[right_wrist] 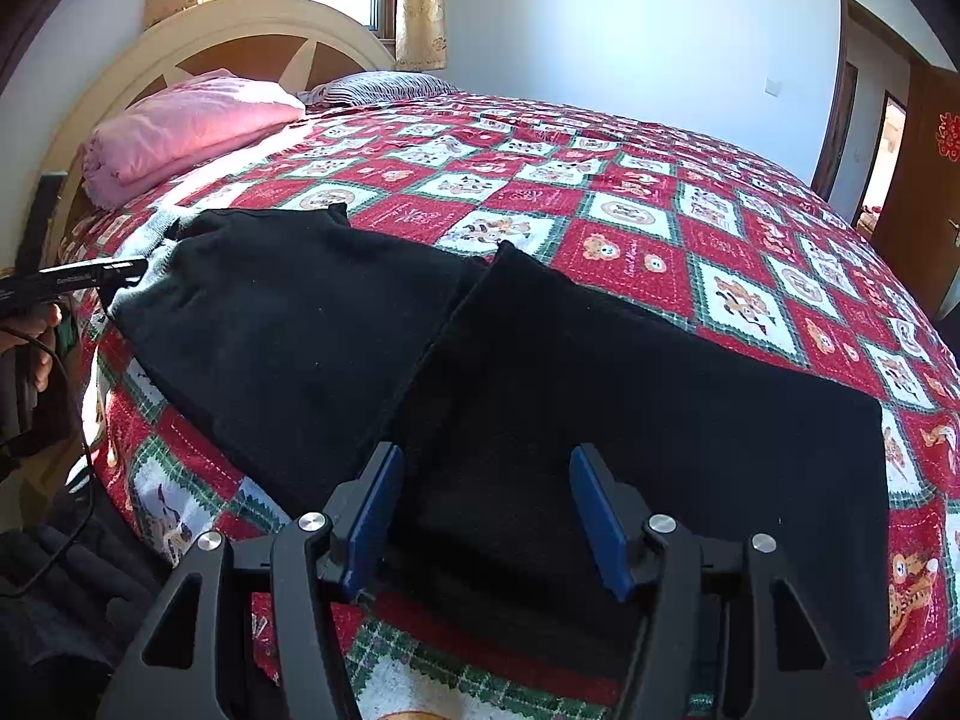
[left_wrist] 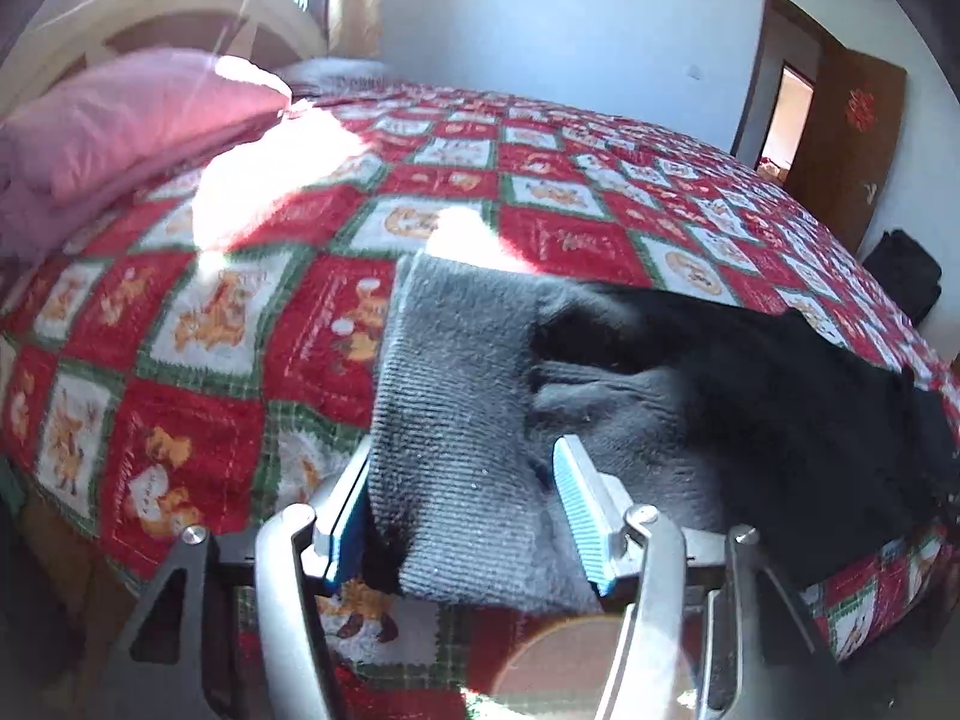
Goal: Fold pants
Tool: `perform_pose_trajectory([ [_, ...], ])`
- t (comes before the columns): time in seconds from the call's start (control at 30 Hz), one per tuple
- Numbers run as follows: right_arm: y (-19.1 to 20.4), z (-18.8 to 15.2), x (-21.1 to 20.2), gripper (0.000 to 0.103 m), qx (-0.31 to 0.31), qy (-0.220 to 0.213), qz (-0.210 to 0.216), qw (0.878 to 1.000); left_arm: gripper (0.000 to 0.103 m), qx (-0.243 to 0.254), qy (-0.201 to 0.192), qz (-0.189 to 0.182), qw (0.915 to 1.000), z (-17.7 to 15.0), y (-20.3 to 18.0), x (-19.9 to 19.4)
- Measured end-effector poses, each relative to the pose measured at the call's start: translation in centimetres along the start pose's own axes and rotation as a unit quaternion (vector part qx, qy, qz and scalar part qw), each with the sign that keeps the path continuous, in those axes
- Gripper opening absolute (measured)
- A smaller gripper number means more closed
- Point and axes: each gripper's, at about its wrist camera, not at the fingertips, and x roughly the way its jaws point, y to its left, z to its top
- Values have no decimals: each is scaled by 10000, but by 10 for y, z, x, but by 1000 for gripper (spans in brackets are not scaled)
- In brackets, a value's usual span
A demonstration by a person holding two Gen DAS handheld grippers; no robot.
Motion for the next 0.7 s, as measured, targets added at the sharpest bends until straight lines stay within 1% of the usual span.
perform_pose_trajectory([
  [0.03,0,0,0,60,-2,2,-2,10000,66,-243,-51,-233,9994,-2,9,2],
  [0.07,1,0,0,60,-3,-2,-4,10000,62,-267,-82,-317,9991,-4,10,1],
  [0.1,1,0,0,60,-2,-2,-5,10000,59,-137,-94,-303,9994,-4,6,-1],
  [0.13,0,0,0,60,3,-4,-3,10000,46,-16,-105,-355,9993,-4,4,-4],
  [0.17,0,0,0,60,12,-6,-4,10000,35,-21,-104,-473,9988,-3,3,-7],
  [0.23,0,1,-2,60,27,-31,-28,10000,30,14,-65,-700,9975,-2,-2,-13],
  [0.3,-2,2,-6,60,54,-109,-95,9999,30,26,-165,-817,9965,1,-6,-23],
  [0.43,-17,8,-25,60,320,-395,-142,9986,29,-184,-549,-1342,9893,18,-16,-55],
  [0.53,-34,14,-43,60,621,-611,-168,9961,29,-32,-914,-1693,9813,32,-37,-83],
  [0.67,-57,17,-65,60,932,-804,-297,9919,29,262,-1214,-2088,9700,50,-79,-111],
  [0.7,-64,17,-69,60,1013,-821,-340,9909,29,359,-1282,-2219,9659,54,-93,-116],
])
